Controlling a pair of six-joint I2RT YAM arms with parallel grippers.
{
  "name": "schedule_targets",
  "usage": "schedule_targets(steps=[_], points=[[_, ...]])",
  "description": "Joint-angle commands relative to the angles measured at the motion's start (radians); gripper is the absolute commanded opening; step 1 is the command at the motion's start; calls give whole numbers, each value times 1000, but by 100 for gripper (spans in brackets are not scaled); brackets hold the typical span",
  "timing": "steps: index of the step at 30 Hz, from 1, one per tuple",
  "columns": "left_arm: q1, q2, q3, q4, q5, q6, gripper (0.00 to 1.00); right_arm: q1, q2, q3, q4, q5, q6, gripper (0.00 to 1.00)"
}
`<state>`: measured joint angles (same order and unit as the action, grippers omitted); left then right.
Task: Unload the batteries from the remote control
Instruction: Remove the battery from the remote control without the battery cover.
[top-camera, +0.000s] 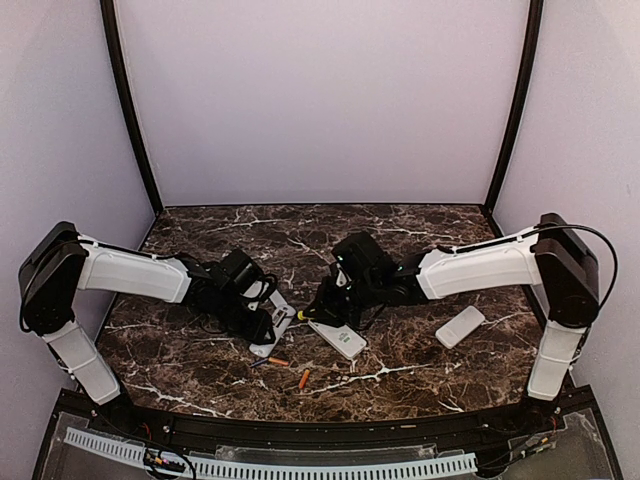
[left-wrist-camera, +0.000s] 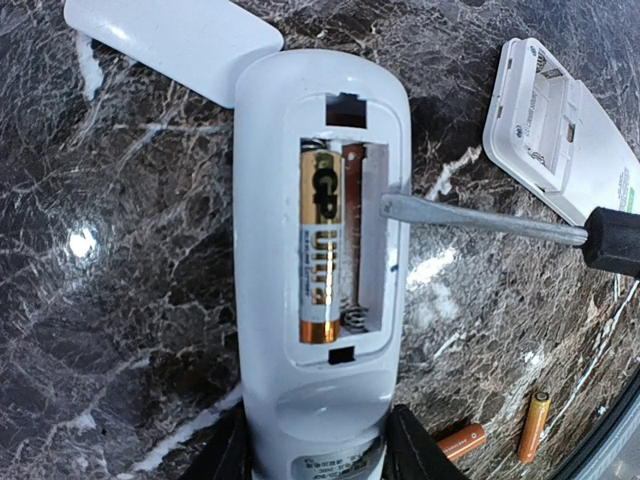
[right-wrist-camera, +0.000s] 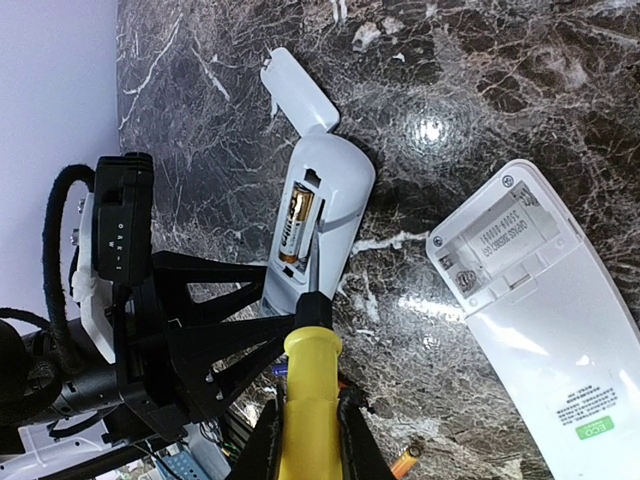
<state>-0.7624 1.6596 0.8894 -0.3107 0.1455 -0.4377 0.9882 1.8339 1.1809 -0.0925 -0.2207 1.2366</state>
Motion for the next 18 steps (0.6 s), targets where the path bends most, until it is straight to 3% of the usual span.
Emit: schedule_targets(steps=[1, 18], points=[[-4, 48, -17, -62, -39, 1, 43, -6, 21, 3, 39, -3, 8, 0], [-5, 48, -17, -65, -42, 1, 42, -6, 51, -53, 135, 9, 24, 0]])
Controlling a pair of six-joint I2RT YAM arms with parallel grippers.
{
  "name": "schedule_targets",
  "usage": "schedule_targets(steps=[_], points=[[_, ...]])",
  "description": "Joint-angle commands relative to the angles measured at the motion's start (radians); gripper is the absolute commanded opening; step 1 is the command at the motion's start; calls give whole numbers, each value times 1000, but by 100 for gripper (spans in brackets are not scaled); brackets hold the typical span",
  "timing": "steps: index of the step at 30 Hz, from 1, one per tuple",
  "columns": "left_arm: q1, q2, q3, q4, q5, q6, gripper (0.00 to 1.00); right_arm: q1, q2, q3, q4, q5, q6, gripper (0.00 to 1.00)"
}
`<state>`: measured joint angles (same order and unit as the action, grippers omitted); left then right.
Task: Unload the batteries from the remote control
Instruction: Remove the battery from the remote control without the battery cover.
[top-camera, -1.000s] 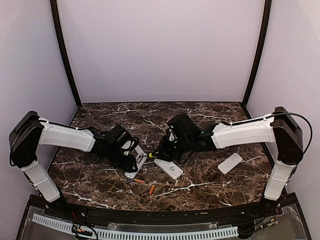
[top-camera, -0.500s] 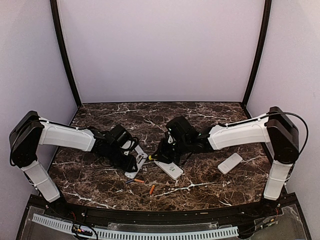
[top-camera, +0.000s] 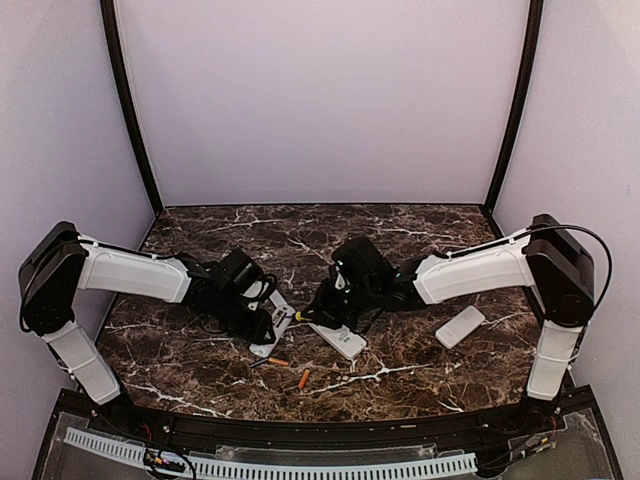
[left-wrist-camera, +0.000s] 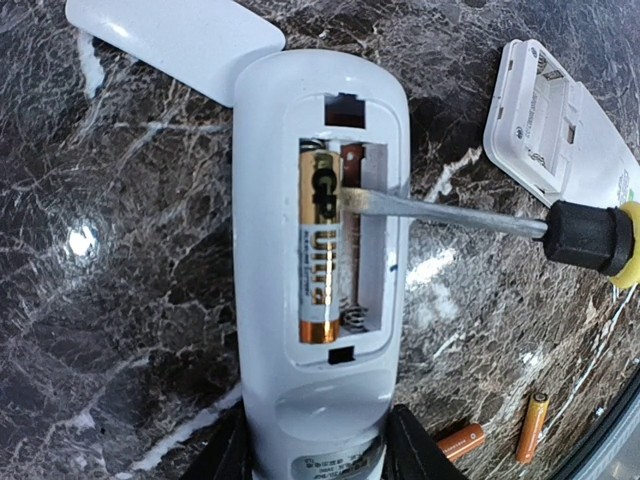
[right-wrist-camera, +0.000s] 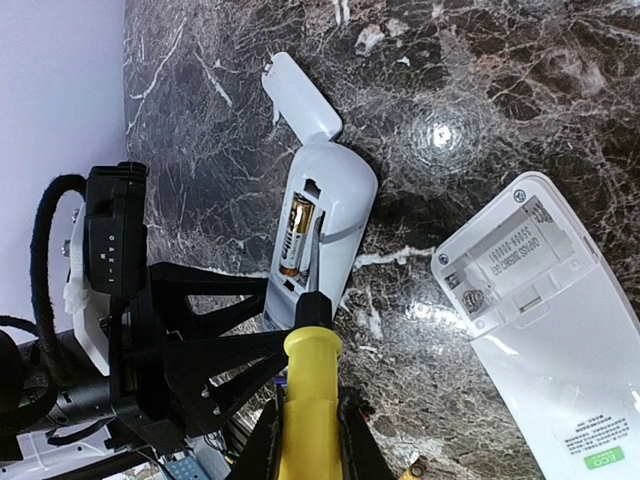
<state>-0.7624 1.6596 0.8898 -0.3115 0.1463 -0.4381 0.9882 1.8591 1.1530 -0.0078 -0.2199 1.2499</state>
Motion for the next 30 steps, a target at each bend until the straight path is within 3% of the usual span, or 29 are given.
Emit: schedule_targets(steps=[1, 30], points=[[-5, 48, -17, -64, -42, 1, 42, -6, 27, -30, 56, 10, 13, 0], [-5, 53, -14, -68, -44, 2, 42, -25, 28, -138, 294, 18, 58, 0]])
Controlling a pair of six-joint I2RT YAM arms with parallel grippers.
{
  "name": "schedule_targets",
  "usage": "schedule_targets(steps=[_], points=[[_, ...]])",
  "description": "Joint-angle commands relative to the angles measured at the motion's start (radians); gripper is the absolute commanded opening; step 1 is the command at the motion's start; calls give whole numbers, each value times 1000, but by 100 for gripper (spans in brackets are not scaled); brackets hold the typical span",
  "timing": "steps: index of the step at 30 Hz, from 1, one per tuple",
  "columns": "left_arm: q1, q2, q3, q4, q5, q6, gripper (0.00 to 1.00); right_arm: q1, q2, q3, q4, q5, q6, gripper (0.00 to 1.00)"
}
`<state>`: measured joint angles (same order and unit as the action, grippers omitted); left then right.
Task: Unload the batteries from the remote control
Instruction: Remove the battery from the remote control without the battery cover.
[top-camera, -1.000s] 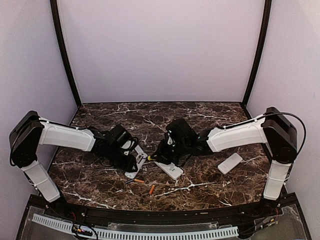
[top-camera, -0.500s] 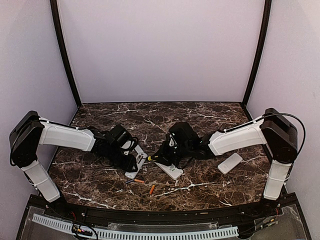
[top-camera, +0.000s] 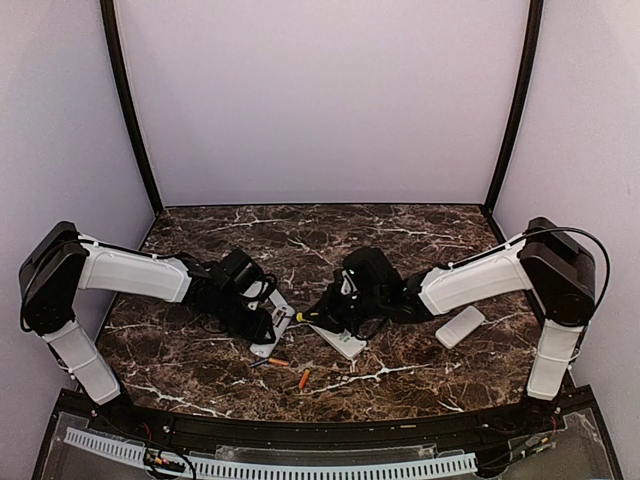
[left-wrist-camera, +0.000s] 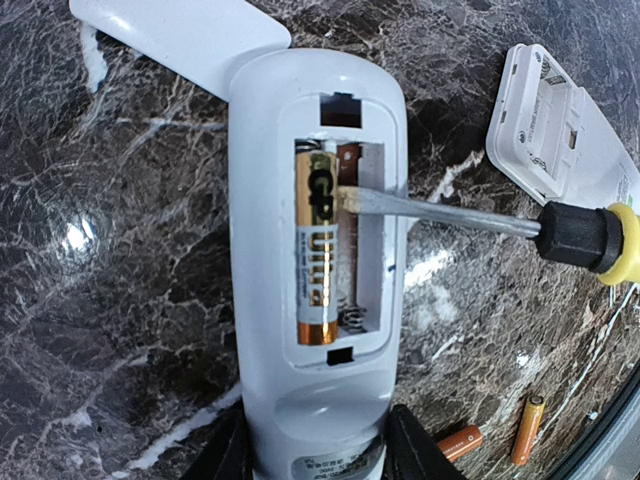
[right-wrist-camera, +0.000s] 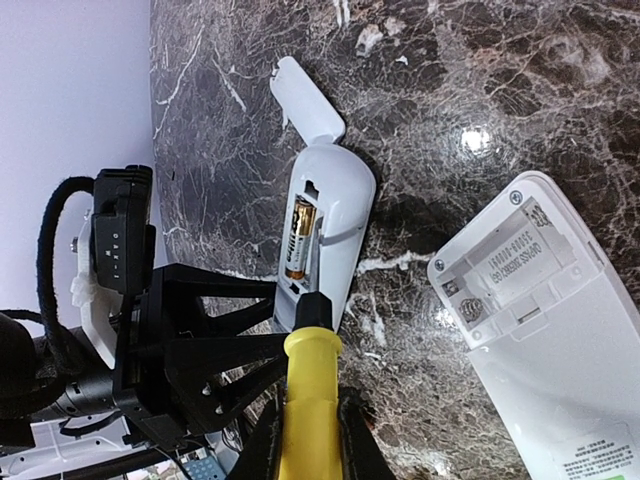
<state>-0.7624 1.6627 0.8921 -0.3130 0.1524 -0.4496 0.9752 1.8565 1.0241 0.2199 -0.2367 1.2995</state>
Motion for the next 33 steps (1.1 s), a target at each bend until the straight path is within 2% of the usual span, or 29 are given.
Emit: schedule_targets(steps=[1, 8, 12, 15, 24, 33], points=[[-5, 52, -16, -65, -50, 14, 42, -13, 33, -9, 70, 33, 6, 0], [-3, 60, -14, -67, -48, 15, 41, -15, 55, 2, 96, 16, 7, 0], [-4, 61, -13, -67, -48, 17, 40, -16, 60, 28, 31, 26, 1, 0], [-5, 70, -13, -65, -44, 18, 37, -16, 77, 38, 43, 12, 4, 0], [-5, 74, -9, -69, -50, 19, 36, -17, 98, 35, 65, -7, 16, 0], [-4, 73, 5, -81, -61, 17, 36, -17, 73, 44, 27, -61, -65, 0]])
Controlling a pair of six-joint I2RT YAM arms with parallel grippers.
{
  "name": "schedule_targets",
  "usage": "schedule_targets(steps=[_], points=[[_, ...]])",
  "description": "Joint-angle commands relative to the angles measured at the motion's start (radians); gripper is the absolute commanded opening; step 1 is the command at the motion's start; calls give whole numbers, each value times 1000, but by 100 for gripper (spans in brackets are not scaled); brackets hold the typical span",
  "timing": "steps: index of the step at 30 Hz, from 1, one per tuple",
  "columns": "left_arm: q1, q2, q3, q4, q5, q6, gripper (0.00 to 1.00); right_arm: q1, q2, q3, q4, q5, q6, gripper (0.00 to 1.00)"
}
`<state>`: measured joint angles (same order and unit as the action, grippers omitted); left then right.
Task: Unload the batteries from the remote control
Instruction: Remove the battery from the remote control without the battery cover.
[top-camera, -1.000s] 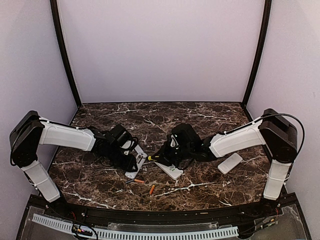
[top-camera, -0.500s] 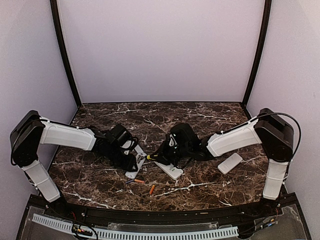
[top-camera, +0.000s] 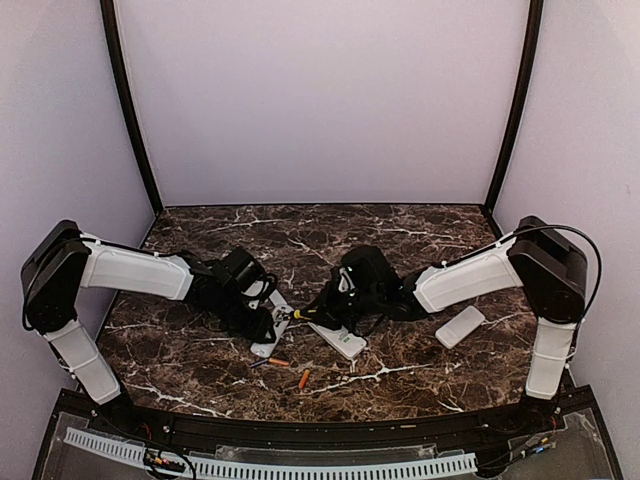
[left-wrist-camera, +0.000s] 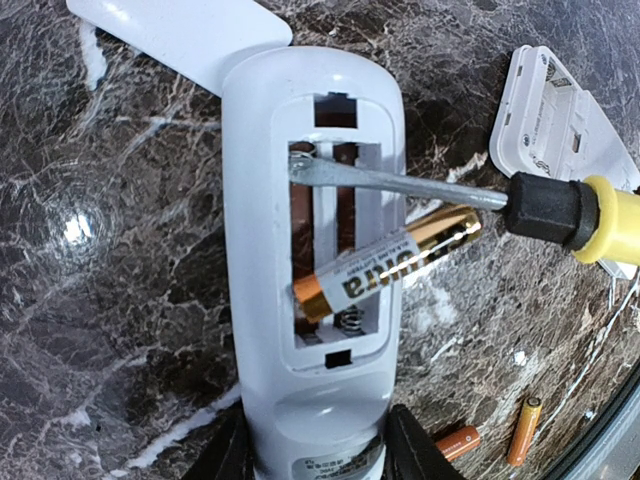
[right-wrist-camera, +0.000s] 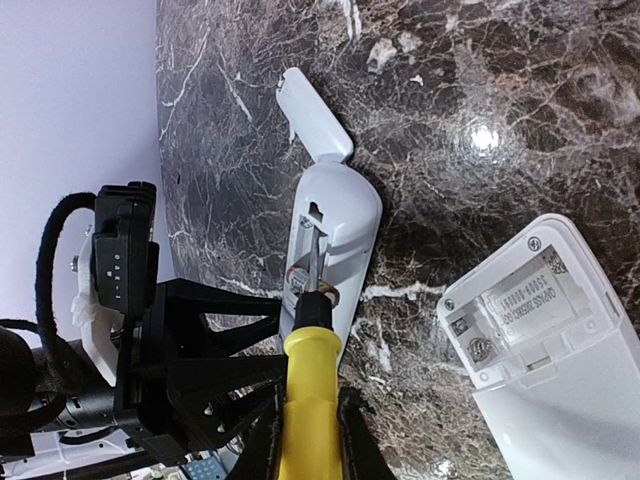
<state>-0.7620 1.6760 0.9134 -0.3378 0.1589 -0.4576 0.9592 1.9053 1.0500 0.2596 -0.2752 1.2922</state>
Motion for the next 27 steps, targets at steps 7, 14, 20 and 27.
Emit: schedule_targets(steps=[7, 14, 20, 27], points=[[-5, 49, -12, -60, -70, 24, 36, 2, -13, 8, -48, -122, -138, 0], [-4, 45, -3, -64, -72, 21, 37, 6, -33, 23, -69, -180, -212, 0], [-5, 31, 4, -79, -81, 18, 38, 9, -66, 2, -89, -165, -222, 0], [-5, -21, 27, -124, -105, 22, 43, 8, -119, -9, -123, -123, -241, 0]])
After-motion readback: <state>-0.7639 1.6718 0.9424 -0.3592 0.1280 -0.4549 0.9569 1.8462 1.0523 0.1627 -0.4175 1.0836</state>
